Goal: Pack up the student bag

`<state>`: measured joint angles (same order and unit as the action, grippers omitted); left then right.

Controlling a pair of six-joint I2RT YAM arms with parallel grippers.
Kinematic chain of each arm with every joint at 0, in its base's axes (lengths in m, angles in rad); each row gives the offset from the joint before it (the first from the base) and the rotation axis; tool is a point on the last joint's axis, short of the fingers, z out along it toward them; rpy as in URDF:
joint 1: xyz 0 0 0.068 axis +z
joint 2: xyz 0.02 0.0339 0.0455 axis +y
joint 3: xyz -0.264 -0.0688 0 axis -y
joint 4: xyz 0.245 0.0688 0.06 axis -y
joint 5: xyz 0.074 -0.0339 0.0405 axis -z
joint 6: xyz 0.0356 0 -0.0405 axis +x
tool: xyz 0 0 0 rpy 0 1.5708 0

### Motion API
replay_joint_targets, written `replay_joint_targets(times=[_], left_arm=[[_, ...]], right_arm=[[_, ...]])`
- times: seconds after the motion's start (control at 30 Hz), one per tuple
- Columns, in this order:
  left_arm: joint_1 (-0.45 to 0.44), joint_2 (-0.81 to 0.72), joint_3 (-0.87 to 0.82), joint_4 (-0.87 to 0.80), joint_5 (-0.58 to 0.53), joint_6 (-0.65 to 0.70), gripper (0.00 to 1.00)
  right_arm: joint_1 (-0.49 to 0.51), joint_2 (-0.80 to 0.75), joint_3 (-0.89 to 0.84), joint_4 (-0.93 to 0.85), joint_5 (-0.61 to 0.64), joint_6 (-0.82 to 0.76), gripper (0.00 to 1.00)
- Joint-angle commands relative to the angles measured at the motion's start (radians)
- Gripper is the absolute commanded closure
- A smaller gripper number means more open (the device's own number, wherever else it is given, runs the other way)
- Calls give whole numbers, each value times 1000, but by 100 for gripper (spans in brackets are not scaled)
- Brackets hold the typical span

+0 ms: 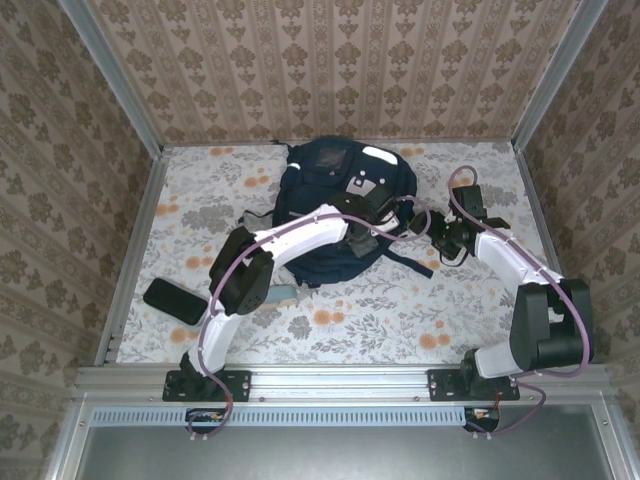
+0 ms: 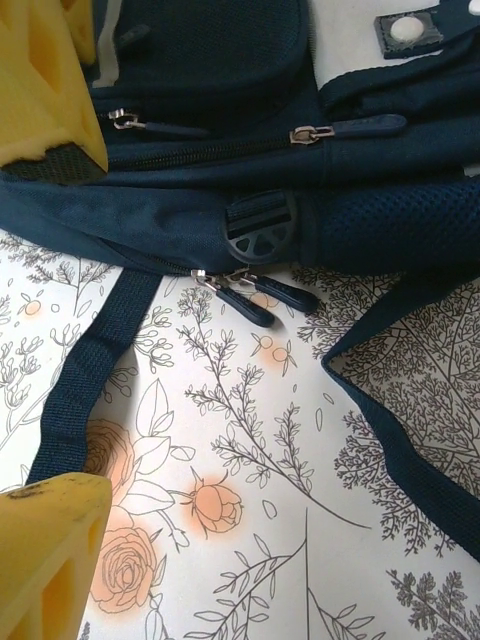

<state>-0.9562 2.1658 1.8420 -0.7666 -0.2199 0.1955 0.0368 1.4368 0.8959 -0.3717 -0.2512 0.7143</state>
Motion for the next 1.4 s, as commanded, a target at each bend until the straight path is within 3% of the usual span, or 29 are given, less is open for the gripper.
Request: replay_joint_targets(times=[0.0, 0.17, 0.3, 0.57, 0.8, 1.1, 1.23, 1.37], left_arm=[[-1, -54, -33, 66, -47, 9, 69], [5, -150, -109, 161, -46, -5, 85], [12, -207, -161, 208, -28, -16, 90], [37, -275, -212, 234, 47, -46, 93], [47, -291, -224, 239, 70, -66, 95], [50, -297, -241, 247, 84, -79, 95], [51, -296, -246, 249, 86, -80, 95], [50, -293, -255, 251, 74, -81, 95]], right_arm=[[-5, 37, 43, 8, -57, 5, 29], [1, 112, 98, 73, -186, 13, 41], [19, 178, 175, 89, -210, 1, 47], [51, 363, 406, 6, -160, -68, 62], [66, 519, 568, -78, -135, -92, 65], [81, 582, 613, -111, -107, -93, 68], [90, 577, 617, -144, -60, -114, 78], [95, 577, 640, -203, -13, -142, 81]])
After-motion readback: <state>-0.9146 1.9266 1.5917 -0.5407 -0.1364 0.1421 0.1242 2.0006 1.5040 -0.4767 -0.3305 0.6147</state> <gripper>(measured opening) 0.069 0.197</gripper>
